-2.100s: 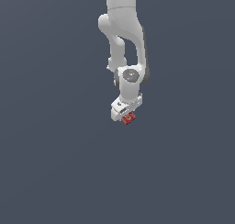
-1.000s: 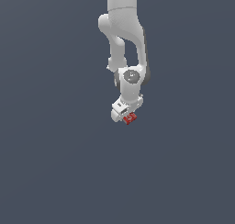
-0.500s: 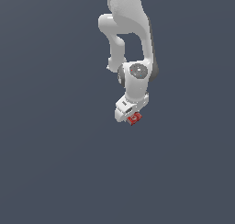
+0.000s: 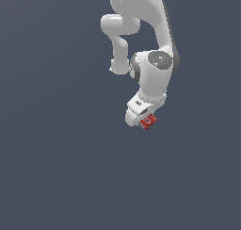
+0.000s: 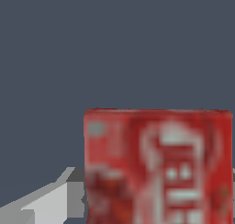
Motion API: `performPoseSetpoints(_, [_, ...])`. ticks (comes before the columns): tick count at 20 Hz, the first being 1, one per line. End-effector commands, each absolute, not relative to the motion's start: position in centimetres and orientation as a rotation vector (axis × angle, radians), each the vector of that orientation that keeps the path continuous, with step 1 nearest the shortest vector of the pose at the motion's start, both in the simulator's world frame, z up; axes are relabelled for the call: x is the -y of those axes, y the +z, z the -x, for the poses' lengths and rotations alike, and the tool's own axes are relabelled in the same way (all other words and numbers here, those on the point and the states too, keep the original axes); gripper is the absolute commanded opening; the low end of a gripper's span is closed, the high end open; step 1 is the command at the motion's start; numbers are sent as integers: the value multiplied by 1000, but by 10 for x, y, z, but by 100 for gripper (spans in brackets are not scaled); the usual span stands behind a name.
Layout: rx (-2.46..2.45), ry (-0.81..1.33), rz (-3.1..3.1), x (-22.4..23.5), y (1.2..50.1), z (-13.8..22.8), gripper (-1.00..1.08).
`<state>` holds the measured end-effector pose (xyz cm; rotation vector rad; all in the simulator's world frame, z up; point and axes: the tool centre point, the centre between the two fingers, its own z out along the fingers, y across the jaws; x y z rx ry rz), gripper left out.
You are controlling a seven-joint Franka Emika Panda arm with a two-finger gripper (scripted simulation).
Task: Pick up the object and move it to a goal position.
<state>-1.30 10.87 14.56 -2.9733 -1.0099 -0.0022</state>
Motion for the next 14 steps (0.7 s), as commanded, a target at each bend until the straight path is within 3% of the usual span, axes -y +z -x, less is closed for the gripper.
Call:
performPoseSetpoints(1, [1009, -1, 2973, -117, 165, 0, -100])
performPoseSetpoints(14, [1008, 0, 2975, -142, 224, -43, -100])
